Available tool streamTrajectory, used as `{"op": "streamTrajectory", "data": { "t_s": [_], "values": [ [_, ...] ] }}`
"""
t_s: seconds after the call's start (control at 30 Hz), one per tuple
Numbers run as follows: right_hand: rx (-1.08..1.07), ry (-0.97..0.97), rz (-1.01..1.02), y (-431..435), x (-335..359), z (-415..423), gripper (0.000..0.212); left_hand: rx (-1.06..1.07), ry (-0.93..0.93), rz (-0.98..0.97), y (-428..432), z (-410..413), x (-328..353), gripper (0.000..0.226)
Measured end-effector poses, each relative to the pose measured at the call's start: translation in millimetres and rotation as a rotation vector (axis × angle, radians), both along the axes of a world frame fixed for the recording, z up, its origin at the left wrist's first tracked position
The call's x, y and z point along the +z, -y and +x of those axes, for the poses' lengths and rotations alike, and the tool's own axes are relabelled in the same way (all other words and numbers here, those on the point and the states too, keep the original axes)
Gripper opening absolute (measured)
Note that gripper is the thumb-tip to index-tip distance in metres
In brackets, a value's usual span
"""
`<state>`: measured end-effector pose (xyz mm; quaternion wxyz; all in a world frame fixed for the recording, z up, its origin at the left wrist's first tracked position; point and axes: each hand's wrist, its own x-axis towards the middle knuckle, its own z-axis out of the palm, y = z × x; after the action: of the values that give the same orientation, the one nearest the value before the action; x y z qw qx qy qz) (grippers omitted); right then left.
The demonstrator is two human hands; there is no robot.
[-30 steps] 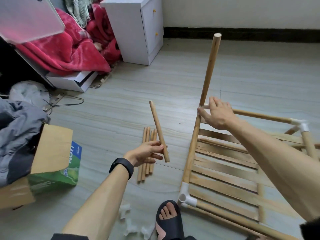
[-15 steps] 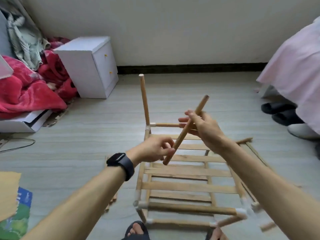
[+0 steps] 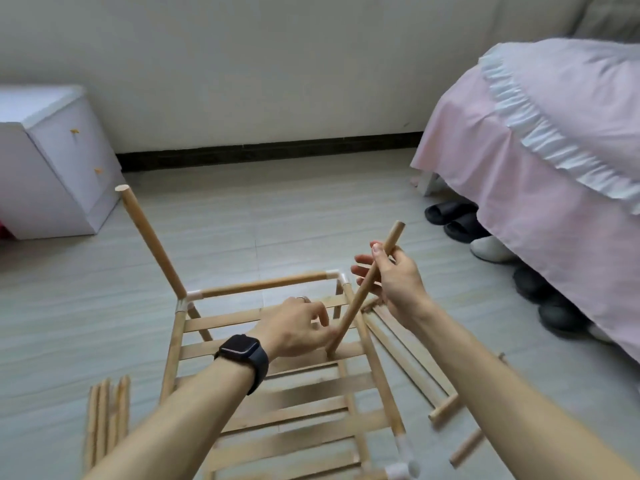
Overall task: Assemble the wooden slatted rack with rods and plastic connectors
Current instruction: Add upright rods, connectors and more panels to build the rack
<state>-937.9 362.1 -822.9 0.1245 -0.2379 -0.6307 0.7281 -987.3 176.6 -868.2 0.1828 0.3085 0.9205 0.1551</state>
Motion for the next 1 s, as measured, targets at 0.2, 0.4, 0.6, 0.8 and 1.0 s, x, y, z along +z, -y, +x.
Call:
{"op": "streamTrajectory", "data": {
  "t_s": [0.2,0.4,0.6,0.8,1.0],
  "values": [
    [-0.193,0.039,-0.074,-25.8,-19.0,-16.9,0.026,0.077,-0.170,-0.189,16.6,-17.4,-43.3,0.073],
    [-0.243,-0.124,-0.168,-19.5,-6.4,-46.6,0.028,0.101,-0.225,-0.201,24.2,-17.1,-66.5,0.076],
    [-0.309,-0.316,-0.090,-2.2,36.2,-89.1,0.043,0.105,-0.224,-0.202,23.4,-16.6,-66.0,0.076],
    [-0.314,-0.374,-0.011,2.1,25.5,-117.9,0.048,0.110,-0.212,-0.191,24.0,-16.1,-66.4,0.076],
    [-0.276,-0.379,0.134,-3.2,9.1,-126.1,0.045,0.113,-0.207,-0.177,23.7,-15.8,-66.7,0.076]
  ]
}}
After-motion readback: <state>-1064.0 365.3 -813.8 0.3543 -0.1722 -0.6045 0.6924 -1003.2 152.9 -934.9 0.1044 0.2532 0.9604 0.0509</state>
